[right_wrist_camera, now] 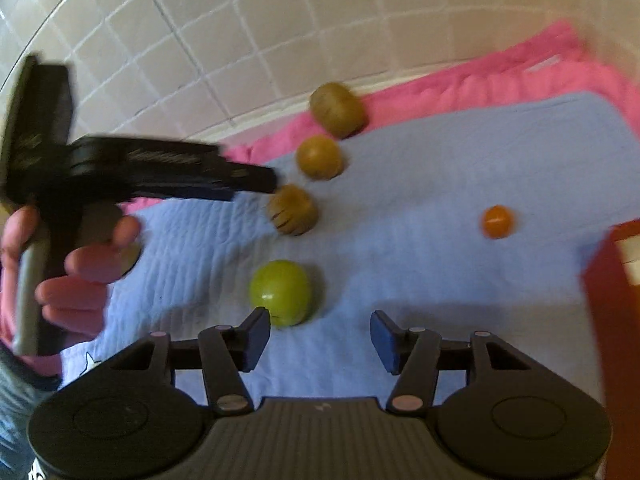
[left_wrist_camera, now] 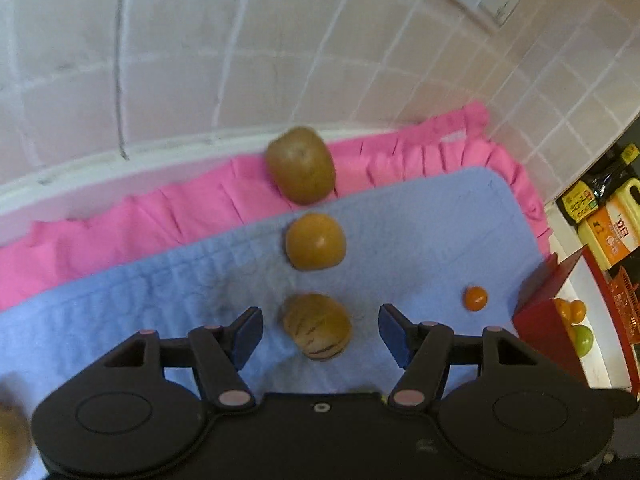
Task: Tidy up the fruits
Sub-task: 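Grasp a kiwi with the left tool while the right tool grasps a green apple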
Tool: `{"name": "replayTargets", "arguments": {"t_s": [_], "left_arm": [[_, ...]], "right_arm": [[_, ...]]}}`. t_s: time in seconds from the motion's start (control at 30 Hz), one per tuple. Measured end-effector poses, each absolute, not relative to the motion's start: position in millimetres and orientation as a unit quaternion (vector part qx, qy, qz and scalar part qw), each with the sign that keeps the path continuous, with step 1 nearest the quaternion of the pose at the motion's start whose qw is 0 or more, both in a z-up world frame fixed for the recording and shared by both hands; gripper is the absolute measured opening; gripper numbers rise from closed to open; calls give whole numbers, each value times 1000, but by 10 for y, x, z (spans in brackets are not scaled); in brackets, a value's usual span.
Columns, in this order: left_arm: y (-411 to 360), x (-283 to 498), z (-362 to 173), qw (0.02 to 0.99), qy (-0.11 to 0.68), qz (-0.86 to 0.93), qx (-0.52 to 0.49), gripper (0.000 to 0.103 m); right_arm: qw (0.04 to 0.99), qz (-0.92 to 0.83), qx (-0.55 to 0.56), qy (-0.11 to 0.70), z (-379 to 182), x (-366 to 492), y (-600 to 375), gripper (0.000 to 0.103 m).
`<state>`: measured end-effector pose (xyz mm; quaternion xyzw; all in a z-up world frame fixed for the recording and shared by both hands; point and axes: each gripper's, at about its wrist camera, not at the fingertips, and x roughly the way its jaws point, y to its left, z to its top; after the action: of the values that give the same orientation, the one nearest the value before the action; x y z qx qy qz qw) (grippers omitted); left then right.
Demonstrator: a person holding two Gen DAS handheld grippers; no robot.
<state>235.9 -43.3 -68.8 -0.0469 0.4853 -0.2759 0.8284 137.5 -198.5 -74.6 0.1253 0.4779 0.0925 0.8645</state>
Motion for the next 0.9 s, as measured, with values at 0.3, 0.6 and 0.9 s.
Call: {"name": "replayTargets", "arguments": {"t_s": [0.3, 0.6, 0.9], "left_arm": [[-572, 2515, -935, 817, 502, -281, -42, 76], [-627, 2485, -922, 826, 491, -277, -17, 58], [-641, 2387, -878, 832, 485, -270, -8, 49]], "right_arm": [[861, 115, 117, 481, -968, 1609, -1806, 63], [863, 130, 103, 477, -1049, 1706, -1619, 64], [871, 129, 78, 468, -1023, 1630, -1572, 48]]}}
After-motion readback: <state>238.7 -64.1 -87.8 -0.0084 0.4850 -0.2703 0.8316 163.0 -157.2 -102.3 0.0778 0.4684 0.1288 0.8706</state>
